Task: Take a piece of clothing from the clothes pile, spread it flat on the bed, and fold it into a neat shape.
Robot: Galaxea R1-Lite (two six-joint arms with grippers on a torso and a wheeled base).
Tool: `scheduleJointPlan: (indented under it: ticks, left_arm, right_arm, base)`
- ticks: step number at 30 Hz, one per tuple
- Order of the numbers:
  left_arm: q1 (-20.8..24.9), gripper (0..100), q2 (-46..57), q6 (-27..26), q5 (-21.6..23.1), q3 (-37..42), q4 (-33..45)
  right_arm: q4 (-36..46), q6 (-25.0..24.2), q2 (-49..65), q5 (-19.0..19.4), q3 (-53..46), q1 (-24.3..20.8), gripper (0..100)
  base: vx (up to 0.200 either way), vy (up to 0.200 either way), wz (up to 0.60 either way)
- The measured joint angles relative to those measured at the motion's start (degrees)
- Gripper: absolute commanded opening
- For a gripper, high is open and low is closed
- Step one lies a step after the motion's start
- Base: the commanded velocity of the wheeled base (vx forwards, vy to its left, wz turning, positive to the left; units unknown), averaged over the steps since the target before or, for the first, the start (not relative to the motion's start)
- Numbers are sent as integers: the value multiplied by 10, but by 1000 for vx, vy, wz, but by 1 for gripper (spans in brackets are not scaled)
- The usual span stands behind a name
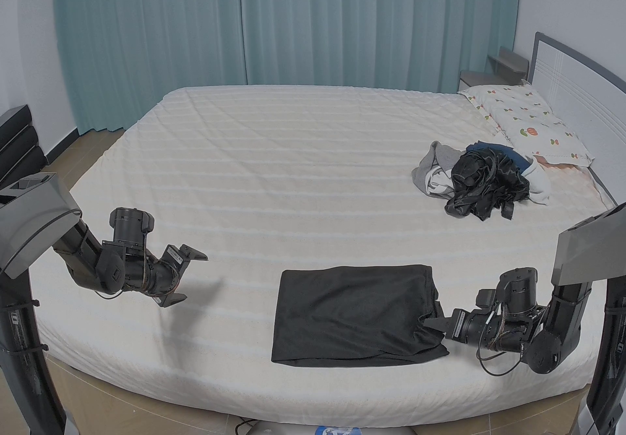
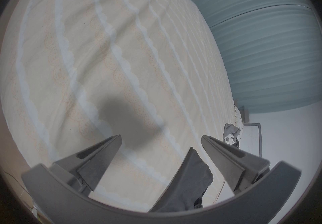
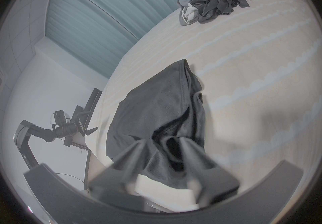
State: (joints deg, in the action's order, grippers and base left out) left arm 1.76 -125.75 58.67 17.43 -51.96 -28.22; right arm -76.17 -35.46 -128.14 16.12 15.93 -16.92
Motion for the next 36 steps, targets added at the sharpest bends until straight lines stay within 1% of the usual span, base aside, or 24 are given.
scheduleJointPlan:
  ticks: [5, 12, 20, 25, 32, 33, 36]
  left_arm:
    - [0, 100, 0, 0, 0, 0, 0]
    - [0, 100, 0, 2, 1, -1, 1]
    - [0, 100, 0, 3, 1, -4, 2]
    - [0, 100, 0, 3, 1, -4, 2]
    - [0, 100, 0, 3, 0, -3, 2]
    - [0, 100, 0, 3, 1, -3, 2]
    - [0, 100, 0, 3, 0, -3, 2]
  right_arm:
    - [-4, 25, 2, -2, -23, 3, 0]
    - [-8, 54, 7, 2, -49, 22, 0]
    - [-8, 66, 16, 6, -68, 35, 0]
    - [-7, 92, 16, 20, -81, 44, 0]
    - [-7, 96, 15, 24, -84, 54, 0]
    - [-7, 97, 14, 25, -85, 55, 100]
    - [-7, 104, 12, 25, -86, 55, 100]
  base:
    - [0, 0, 0]
    - [0, 0, 0]
    - [0, 0, 0]
    - [0, 0, 0]
    - [0, 0, 0]
    - [0, 0, 0]
    - [0, 0, 0]
